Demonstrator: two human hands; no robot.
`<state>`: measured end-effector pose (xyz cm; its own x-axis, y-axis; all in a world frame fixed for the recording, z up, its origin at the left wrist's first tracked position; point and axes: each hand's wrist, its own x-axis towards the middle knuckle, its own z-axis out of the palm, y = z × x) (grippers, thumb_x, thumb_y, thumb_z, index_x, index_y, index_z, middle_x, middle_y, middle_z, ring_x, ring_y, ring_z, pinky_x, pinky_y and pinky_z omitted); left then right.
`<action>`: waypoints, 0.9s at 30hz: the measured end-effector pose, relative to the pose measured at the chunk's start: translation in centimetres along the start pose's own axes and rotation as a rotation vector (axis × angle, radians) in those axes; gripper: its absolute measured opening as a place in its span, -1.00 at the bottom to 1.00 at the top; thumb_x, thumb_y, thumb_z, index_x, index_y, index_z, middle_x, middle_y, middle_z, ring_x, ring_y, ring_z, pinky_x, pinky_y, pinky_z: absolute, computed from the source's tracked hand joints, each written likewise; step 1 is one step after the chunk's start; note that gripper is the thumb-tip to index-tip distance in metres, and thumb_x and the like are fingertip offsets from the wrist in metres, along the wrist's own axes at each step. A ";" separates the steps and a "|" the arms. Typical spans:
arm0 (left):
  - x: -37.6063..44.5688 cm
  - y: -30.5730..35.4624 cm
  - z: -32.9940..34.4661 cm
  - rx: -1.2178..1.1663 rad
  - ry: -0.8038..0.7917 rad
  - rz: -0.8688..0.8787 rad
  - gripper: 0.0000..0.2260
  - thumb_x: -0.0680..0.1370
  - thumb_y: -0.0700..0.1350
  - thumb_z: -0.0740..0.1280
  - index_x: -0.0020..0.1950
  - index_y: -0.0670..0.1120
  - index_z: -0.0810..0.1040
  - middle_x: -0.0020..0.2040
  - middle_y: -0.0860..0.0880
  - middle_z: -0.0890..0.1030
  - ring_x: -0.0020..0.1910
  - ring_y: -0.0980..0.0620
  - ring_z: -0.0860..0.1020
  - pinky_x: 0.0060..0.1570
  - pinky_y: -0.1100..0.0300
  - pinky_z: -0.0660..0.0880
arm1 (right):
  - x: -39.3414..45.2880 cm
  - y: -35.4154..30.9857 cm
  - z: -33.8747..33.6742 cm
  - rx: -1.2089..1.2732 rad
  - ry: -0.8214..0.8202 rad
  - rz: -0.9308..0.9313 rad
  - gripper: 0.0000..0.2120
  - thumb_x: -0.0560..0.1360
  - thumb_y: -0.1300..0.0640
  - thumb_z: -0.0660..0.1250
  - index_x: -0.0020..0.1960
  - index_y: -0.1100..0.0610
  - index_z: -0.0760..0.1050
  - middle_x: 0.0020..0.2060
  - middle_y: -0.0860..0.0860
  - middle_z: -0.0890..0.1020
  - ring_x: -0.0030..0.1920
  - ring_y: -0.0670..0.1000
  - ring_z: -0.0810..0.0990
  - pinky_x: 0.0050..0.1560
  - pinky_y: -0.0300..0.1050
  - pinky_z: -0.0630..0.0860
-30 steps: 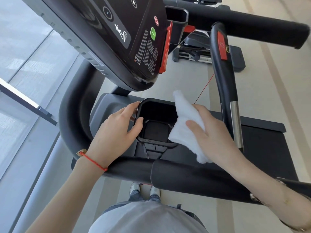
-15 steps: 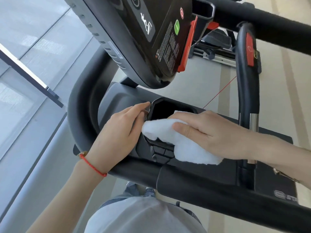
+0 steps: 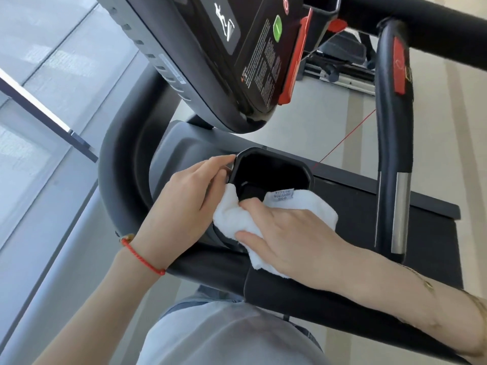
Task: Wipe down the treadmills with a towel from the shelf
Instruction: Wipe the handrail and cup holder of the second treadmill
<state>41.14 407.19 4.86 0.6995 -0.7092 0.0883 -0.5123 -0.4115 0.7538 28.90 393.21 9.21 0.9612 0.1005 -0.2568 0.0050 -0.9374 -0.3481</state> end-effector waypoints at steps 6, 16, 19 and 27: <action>-0.4 0.0 -0.1 0.033 -0.002 0.003 -0.69 0.65 -0.10 0.20 0.38 0.05 0.49 0.04 0.15 0.63 -0.06 0.17 0.60 0.00 0.24 0.54 | -2.3 1.8 -0.9 -0.168 0.141 -0.119 -0.64 0.53 -0.03 0.08 -0.16 0.20 0.51 -0.43 -0.06 0.50 -0.44 -0.06 0.50 -0.48 -0.21 0.45; -0.7 0.8 -0.2 0.083 -0.024 -0.026 -0.66 0.65 0.00 0.16 0.43 0.08 0.44 0.19 0.16 0.59 0.09 0.14 0.58 0.09 0.03 0.56 | 2.0 6.0 -2.6 -0.310 -0.058 -0.148 -0.80 0.58 -0.06 -0.04 -0.12 0.03 0.21 -0.22 -0.07 0.48 -0.13 0.01 0.53 -0.18 -0.09 0.43; -0.5 1.1 -0.1 0.113 -0.038 -0.044 -0.63 0.65 0.02 0.16 0.46 0.07 0.39 0.23 0.14 0.57 0.11 0.08 0.57 0.08 0.02 0.54 | 3.4 6.1 -1.8 -0.389 -0.194 -0.234 -0.84 0.55 0.00 -0.06 -0.07 0.03 0.24 -0.23 -0.07 0.54 -0.07 0.03 0.56 -0.07 -0.11 0.44; -0.2 1.9 0.5 0.094 -0.047 -0.110 -0.56 0.62 0.09 0.14 0.49 0.04 0.35 0.27 0.11 0.55 0.16 0.06 0.56 0.12 0.06 0.53 | 4.3 5.9 -3.2 -0.520 -0.375 -0.422 -0.74 0.63 0.04 -0.06 -0.25 -0.06 0.12 -0.30 -0.11 0.59 -0.20 -0.04 0.41 -0.10 -0.68 -0.45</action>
<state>39.76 406.32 5.98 0.7311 -0.6819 -0.0233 -0.4798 -0.5381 0.6930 33.97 387.04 8.93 0.6914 0.5041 -0.5175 0.5693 -0.8212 -0.0392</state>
